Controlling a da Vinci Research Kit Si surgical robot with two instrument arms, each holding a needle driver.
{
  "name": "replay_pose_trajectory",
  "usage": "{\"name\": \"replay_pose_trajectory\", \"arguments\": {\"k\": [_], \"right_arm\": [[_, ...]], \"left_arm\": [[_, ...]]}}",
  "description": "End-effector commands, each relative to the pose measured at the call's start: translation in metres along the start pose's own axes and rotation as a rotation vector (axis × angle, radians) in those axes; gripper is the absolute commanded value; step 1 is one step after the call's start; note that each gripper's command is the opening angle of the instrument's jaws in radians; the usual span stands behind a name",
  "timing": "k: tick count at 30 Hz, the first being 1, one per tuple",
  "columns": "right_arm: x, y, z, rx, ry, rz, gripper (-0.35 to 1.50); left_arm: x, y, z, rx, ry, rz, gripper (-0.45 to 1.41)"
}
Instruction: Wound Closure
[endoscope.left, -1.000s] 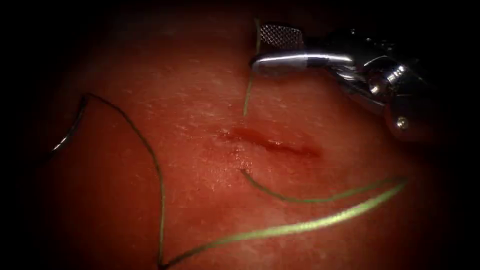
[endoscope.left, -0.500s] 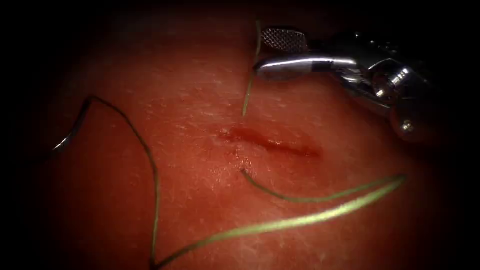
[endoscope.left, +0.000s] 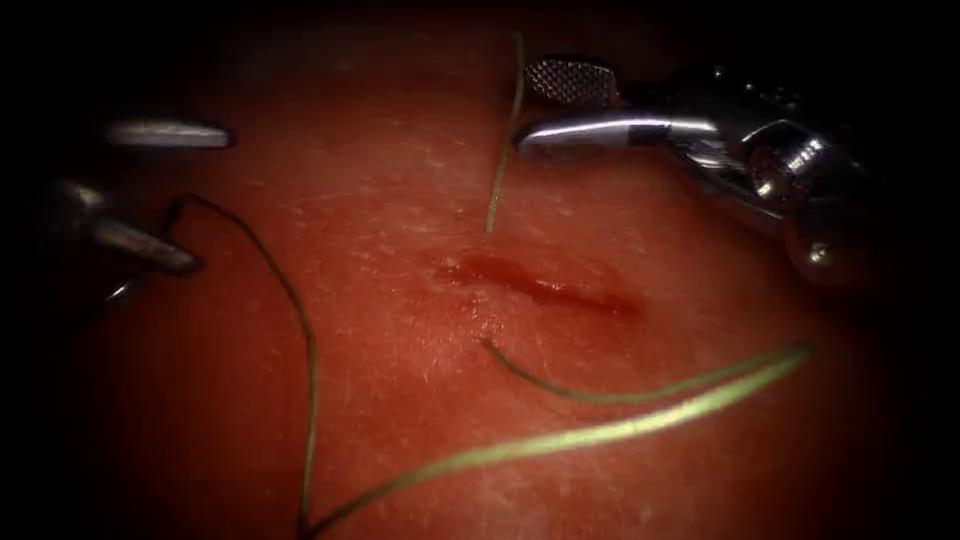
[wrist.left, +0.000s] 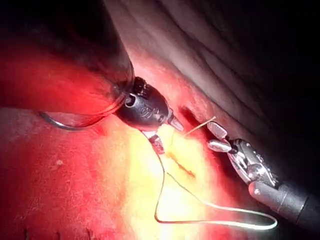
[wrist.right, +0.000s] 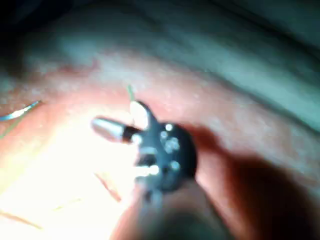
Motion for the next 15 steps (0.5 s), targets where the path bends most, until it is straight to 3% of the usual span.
{"name": "replay_pose_trajectory", "arguments": {"k": [1,15], "right_arm": [[-0.0003,0.0001,0.0009,0.003,0.002,-0.001,1.41],[-0.0005,0.0000,0.0010,0.002,0.002,-0.008,1.41]], "left_arm": [[-0.0003,0.0001,0.0018,0.000,-0.010,0.000,0.61],[-0.0044,0.0029,0.0053,-0.119,-0.199,0.045,0.61]]}}
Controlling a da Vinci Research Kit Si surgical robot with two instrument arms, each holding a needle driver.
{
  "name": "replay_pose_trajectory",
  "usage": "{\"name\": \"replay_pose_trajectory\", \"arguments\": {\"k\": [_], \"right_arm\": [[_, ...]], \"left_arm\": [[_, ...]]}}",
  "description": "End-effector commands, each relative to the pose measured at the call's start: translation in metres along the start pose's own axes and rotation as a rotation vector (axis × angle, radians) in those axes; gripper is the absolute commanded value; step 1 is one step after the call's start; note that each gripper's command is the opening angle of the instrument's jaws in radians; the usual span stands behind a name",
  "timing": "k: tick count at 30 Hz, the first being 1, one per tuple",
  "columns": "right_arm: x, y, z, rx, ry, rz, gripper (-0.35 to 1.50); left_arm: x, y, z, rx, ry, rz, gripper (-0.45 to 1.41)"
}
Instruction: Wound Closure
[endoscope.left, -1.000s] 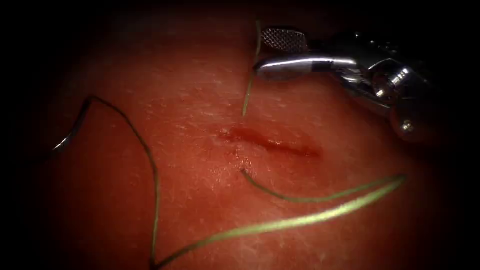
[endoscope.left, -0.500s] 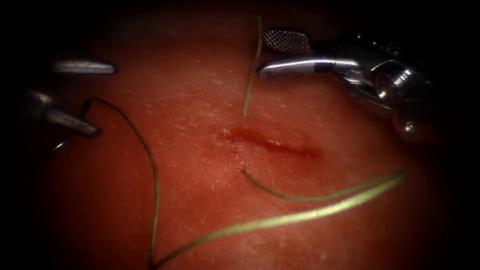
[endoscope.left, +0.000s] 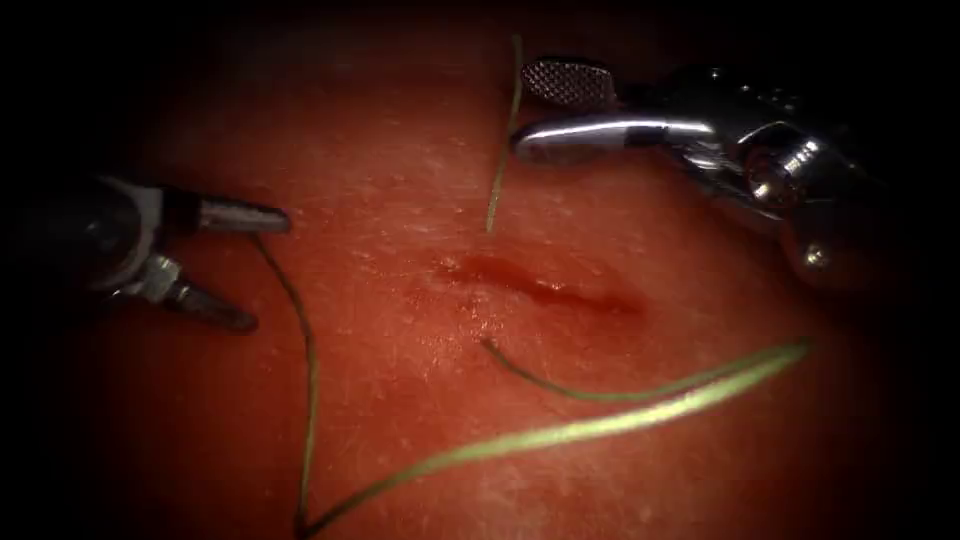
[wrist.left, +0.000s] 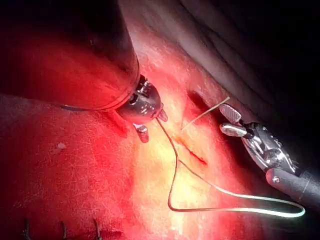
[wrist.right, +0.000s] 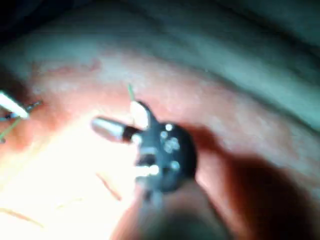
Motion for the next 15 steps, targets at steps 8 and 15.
{"name": "replay_pose_trajectory", "arguments": {"k": [8,15], "right_arm": [[-0.0004,-0.0001,0.0008,0.002,0.002,0.000,1.41],[-0.0004,0.0000,0.0008,0.001,0.002,0.000,1.41]], "left_arm": [[-0.0015,-0.0014,0.0015,0.034,-0.051,-0.043,0.58],[-0.0020,-0.0014,0.0012,0.029,-0.058,-0.070,0.42]]}}
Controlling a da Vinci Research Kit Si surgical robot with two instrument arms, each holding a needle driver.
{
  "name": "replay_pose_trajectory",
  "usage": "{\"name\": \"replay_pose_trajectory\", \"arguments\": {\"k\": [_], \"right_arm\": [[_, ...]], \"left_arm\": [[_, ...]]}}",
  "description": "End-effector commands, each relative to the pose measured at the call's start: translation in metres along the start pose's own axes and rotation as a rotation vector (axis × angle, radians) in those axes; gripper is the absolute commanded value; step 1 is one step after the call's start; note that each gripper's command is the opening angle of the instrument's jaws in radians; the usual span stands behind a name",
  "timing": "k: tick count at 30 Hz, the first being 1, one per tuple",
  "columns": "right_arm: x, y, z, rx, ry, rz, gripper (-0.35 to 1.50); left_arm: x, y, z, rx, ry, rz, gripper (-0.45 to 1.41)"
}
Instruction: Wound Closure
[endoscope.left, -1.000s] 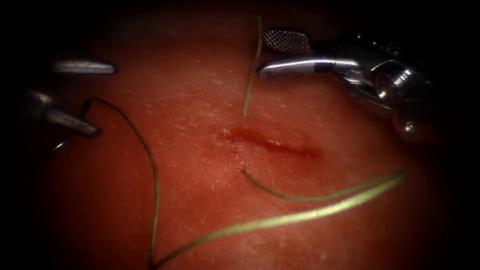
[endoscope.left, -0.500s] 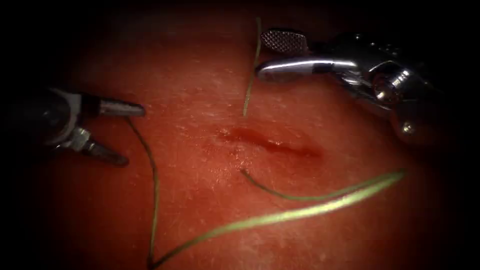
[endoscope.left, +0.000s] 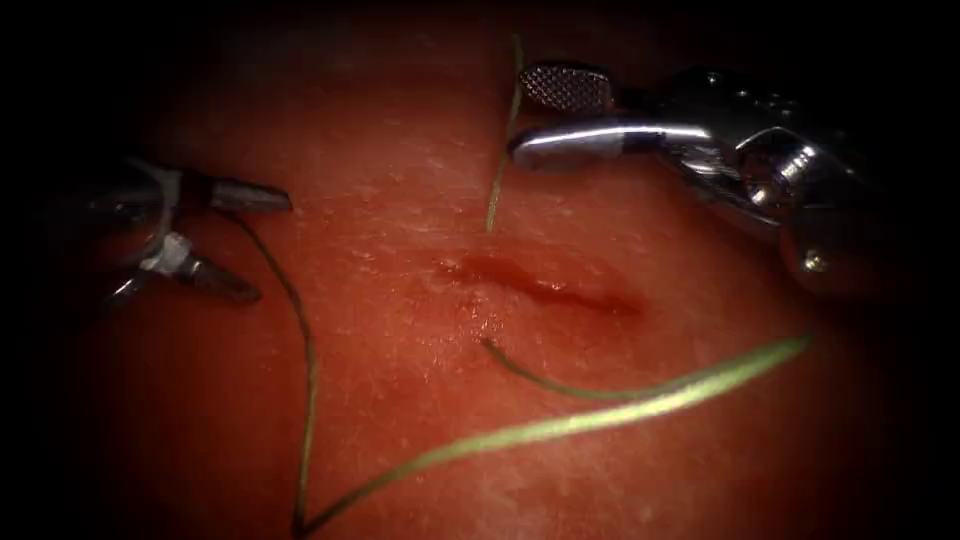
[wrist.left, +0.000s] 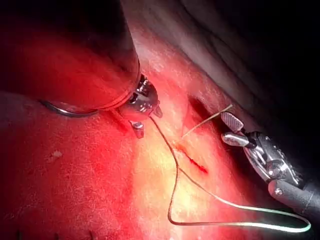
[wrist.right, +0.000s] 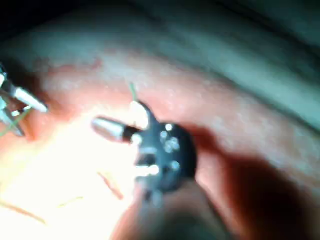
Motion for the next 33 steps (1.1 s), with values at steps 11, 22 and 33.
{"name": "replay_pose_trajectory", "arguments": {"k": [11,22,33], "right_arm": [[-0.0004,0.0001,0.0008,0.003,0.002,0.000,1.41],[-0.0004,0.0000,0.0008,0.003,0.002,-0.001,1.41],[-0.0004,0.0000,0.0008,0.003,0.002,-0.001,1.41]], "left_arm": [[0.0025,0.0005,-0.0010,0.003,0.028,-0.014,0.48],[0.0042,0.0009,-0.0008,0.027,0.050,-0.017,0.49],[0.0045,0.0001,-0.0001,0.030,0.078,-0.009,-0.35]]}}
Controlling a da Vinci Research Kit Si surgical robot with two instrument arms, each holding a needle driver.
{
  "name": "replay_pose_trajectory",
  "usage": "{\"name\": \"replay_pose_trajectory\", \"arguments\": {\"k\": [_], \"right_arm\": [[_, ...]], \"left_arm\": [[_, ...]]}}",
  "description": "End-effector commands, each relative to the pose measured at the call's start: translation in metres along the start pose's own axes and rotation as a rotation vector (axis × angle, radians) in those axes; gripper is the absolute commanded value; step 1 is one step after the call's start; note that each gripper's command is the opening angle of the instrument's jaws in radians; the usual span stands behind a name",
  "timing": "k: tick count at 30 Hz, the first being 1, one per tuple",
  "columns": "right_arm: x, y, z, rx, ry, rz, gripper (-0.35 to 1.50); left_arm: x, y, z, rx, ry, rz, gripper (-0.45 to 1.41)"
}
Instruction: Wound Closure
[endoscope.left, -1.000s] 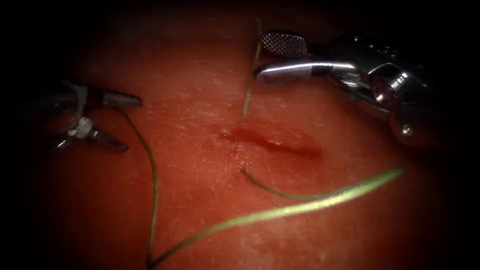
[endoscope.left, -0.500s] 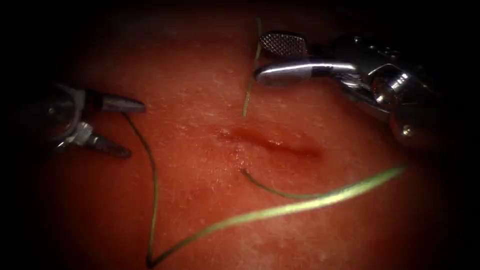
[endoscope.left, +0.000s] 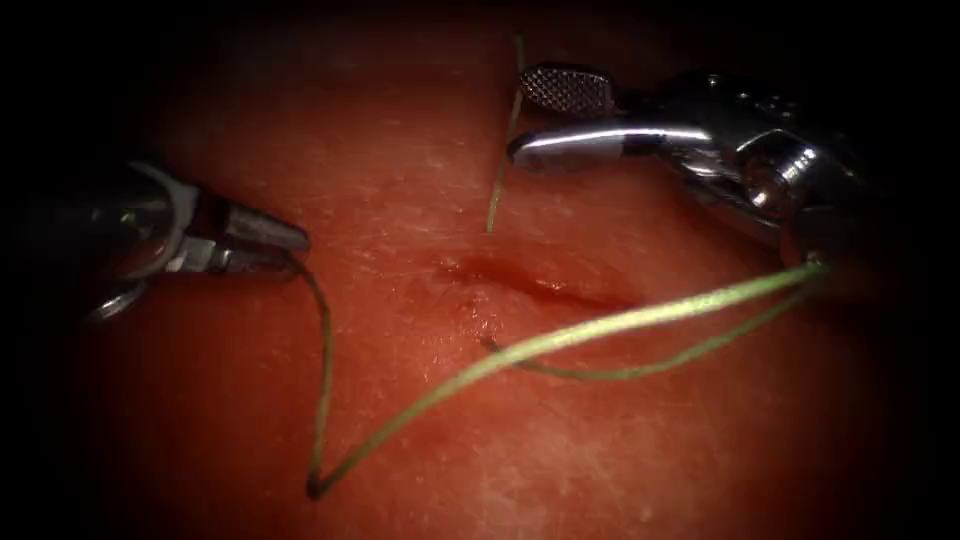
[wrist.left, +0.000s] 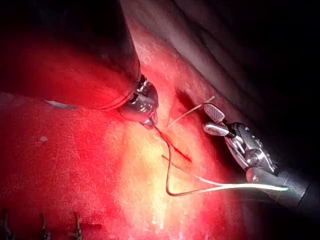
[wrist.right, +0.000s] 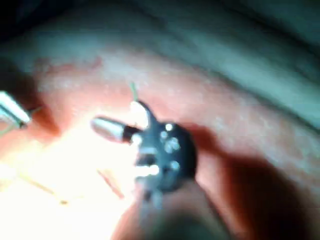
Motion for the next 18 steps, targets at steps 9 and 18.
{"name": "replay_pose_trajectory", "arguments": {"k": [9,18], "right_arm": [[-0.0002,0.0002,0.0003,0.007,0.000,0.000,1.41],[0.0013,0.0007,-0.0028,-0.012,-0.001,0.002,1.46]], "left_arm": [[-0.0003,-0.0005,-0.0010,-0.014,0.050,-0.174,-0.35],[0.0007,-0.0010,-0.0044,-0.039,0.087,-0.141,-0.35]]}}
